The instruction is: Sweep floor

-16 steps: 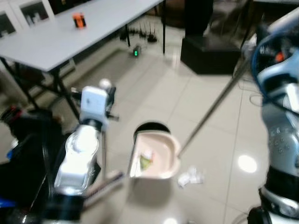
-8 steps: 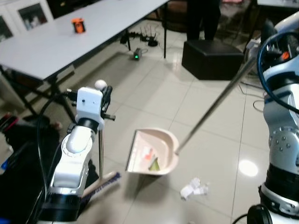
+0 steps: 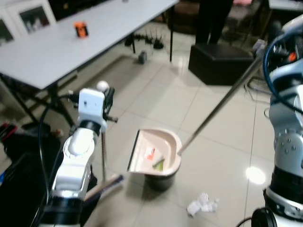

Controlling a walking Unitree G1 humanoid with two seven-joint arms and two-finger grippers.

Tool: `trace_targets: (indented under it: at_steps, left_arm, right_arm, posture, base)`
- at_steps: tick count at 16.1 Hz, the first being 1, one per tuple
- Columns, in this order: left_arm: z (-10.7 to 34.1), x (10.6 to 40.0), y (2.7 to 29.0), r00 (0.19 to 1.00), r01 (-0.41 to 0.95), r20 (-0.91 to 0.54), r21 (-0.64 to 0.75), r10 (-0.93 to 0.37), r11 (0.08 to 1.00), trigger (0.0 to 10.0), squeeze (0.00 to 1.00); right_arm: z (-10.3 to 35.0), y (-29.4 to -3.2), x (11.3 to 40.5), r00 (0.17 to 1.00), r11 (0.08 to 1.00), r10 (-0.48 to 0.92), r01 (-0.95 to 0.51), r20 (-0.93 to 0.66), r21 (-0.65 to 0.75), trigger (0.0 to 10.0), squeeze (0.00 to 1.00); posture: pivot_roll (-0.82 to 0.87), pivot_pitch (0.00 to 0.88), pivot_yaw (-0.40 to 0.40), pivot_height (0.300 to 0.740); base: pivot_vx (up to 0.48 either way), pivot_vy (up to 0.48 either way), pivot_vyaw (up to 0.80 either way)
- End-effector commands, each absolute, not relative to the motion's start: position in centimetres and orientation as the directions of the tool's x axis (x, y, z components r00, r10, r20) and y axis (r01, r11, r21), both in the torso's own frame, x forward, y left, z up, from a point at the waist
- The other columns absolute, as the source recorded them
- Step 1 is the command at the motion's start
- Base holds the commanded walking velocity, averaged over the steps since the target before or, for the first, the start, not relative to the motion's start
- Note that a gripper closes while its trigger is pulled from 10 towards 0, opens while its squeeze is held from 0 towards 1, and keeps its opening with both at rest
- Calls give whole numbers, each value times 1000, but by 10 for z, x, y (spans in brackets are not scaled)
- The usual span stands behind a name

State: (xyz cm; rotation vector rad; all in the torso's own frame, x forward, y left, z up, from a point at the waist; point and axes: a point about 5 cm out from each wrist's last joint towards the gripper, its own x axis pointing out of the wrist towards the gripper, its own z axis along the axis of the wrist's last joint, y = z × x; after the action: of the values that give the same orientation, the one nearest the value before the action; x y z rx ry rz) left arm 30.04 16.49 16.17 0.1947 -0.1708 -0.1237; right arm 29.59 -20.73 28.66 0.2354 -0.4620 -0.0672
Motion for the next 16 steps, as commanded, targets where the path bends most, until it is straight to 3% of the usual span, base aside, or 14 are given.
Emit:
trace_targets:
  at_steps: [1,8,10,16]
  left_arm:
    - [169,302,157,969,127,184,195,-163,973,10000,0]
    - [165,302,157,974,118,171,180,-149,977,10000,0]
    - [165,302,158,974,114,172,181,-146,977,10000,0]
    - [165,302,161,974,103,176,203,-140,974,10000,0]
  right_arm:
    - [294,-215,292,865,974,-149,45,480,223,10000,0]
    - [285,-204,300,858,993,-93,43,506,111,10000,0]
    - [284,-194,301,841,999,-41,43,539,9,10000,0]
    - [277,-154,300,800,996,83,-48,594,-76,10000,0]
  posture:
    - [-19,0,60,740]
    - [-14,0,48,740]
    - [-17,0,49,740]
    - [-2,0,37,740]
  base:
    - [405,0,0]
    - [49,0,0]
    - [0,0,0]
    - [0,0,0]
